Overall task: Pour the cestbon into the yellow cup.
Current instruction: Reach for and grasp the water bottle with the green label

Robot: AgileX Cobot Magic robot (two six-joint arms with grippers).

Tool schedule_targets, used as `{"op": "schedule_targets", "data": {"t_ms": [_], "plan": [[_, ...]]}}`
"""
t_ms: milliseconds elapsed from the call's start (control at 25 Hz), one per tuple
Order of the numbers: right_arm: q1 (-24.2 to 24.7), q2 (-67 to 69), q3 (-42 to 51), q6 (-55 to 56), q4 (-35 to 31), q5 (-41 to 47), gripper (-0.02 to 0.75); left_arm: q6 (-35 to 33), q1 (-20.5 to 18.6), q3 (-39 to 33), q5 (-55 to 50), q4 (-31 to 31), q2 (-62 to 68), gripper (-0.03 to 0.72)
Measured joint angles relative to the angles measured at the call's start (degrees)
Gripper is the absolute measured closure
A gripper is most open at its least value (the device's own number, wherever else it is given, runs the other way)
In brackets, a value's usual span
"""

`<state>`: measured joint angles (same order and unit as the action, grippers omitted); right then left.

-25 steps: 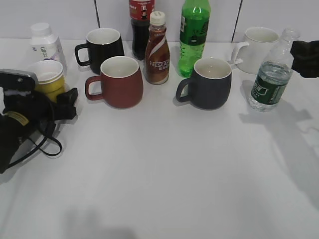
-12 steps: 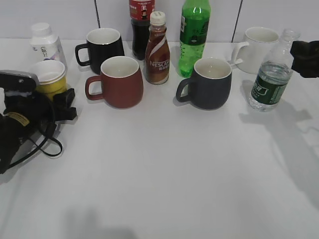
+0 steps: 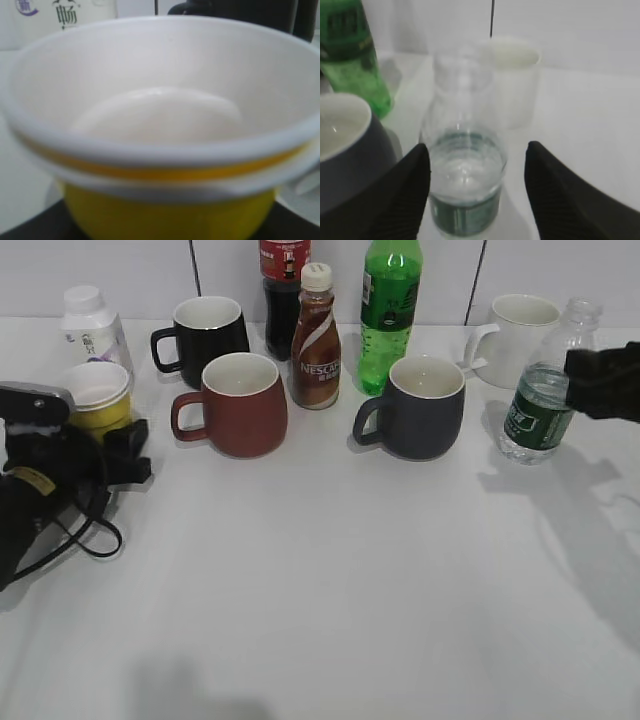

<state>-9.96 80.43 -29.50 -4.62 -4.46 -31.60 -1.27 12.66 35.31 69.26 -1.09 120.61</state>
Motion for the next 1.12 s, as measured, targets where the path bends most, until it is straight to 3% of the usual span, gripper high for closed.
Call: {"op": "schedule_targets", "data": {"t_ms": [360,520,680,1120], "plan": [[0.0,6.8,0.0,0.0,0.0,-1.0,0.285,0.0,0.0,-7.7,0.0,-1.3,-6.8,0.245],[0.0,9.5,0.0,0.7,-0.1,-4.7,0.188,0.0,0.0,-11.6,0.0,-4.6,-10.1,0.245],[0.0,13.1,0.0,1.3,-0.2,-9.7,0.093,0.1,0.0,-14.0,0.0,-10.1,-13.7,0.245],[0.0,25.5,0.0,1.9,-0.2,-26.1,0.078,8.9,0.0,-14.8,0.0,-26.6,-16.6,0.246]]}}
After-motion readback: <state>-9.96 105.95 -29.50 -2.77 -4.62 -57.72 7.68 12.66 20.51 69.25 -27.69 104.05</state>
